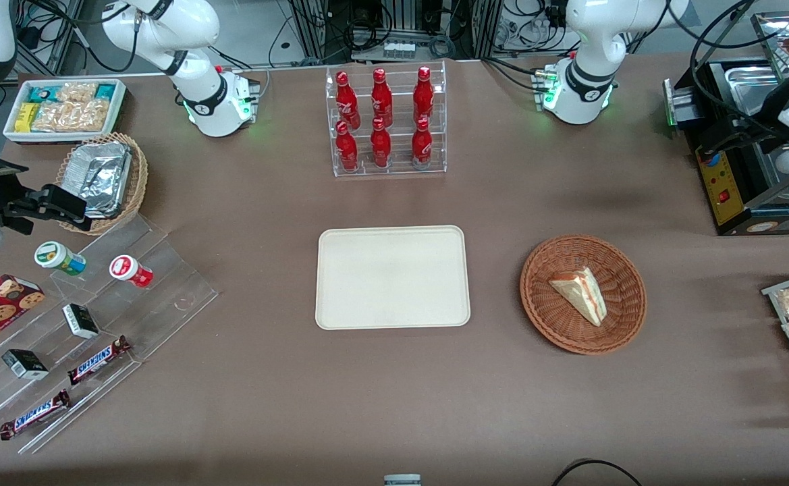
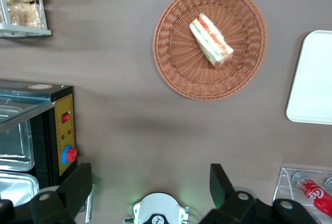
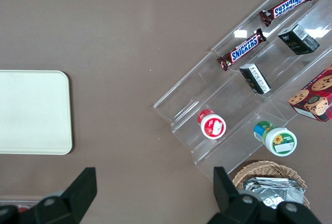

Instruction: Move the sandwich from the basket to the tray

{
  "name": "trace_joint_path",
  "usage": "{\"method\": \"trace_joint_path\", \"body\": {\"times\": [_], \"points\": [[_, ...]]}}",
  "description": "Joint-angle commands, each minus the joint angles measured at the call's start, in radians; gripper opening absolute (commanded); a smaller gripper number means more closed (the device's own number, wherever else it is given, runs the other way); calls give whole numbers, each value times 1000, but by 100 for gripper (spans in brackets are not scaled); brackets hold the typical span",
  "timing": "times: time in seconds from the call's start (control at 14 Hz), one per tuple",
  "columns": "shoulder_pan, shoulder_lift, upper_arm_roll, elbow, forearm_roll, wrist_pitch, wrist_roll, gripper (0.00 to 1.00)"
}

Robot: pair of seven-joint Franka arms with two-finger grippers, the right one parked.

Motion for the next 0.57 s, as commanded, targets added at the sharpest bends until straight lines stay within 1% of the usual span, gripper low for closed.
{"method": "trace_joint_path", "body": {"times": [0.0,0.21,0.36,0.5], "points": [[-2,18,3,47,-17,-34,37,100],[-14,58,0,39,-3,-19,7,100],[-16,107,1,27,-2,27,-85,100],[-34,130,1,-54,0,151,-230,100]]}}
